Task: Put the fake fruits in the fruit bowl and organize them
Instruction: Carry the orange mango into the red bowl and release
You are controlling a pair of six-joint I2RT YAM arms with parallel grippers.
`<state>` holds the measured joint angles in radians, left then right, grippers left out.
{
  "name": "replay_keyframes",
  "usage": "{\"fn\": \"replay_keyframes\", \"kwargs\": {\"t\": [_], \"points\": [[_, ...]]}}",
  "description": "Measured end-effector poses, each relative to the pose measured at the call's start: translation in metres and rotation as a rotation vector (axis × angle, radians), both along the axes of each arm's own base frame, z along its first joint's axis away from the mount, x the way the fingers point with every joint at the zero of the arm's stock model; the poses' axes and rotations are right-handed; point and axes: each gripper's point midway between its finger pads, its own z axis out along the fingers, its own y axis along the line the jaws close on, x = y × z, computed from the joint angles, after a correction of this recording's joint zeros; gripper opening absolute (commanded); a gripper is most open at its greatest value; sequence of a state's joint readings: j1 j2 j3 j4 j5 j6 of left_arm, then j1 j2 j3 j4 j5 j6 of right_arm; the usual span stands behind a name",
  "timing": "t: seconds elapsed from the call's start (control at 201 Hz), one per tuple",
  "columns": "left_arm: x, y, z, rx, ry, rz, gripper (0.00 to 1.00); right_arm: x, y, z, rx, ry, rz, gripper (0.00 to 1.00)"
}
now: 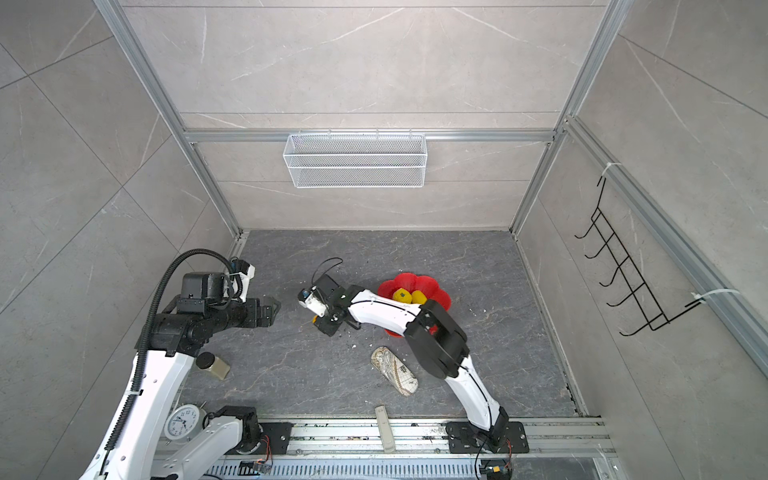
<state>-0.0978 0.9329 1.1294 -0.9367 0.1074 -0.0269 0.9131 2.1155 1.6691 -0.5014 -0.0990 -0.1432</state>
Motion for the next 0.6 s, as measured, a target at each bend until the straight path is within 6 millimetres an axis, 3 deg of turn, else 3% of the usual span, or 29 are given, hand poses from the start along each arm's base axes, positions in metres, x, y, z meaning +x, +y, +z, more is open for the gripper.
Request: {"fn": "replay_keyframes", "kwargs": {"t": [0.169, 0.279, 0.378, 0.508, 0.598], "points": [[0.002, 0.000, -0.001, -0.001, 0.002, -0.001, 1.00, 0.024, -0.111, 0.080, 0.046, -0.121, -0.194, 0.00], [0.007, -0.002, -0.003, -0.004, 0.008, -0.004, 1.00, 0.013, -0.161, 0.110, 0.014, -0.190, -0.251, 0.00], [0.012, -0.003, -0.007, -0.008, 0.018, -0.009, 1.00, -0.010, -0.183, 0.100, -0.072, -0.199, -0.212, 0.00], [0.016, -0.007, -0.007, -0.021, 0.017, -0.021, 1.00, -0.038, -0.213, 0.054, -0.245, -0.149, -0.124, 0.00], [0.016, -0.008, -0.006, -0.025, 0.013, -0.023, 1.00, -0.047, -0.230, 0.032, -0.338, -0.140, -0.083, 0.00]]}}
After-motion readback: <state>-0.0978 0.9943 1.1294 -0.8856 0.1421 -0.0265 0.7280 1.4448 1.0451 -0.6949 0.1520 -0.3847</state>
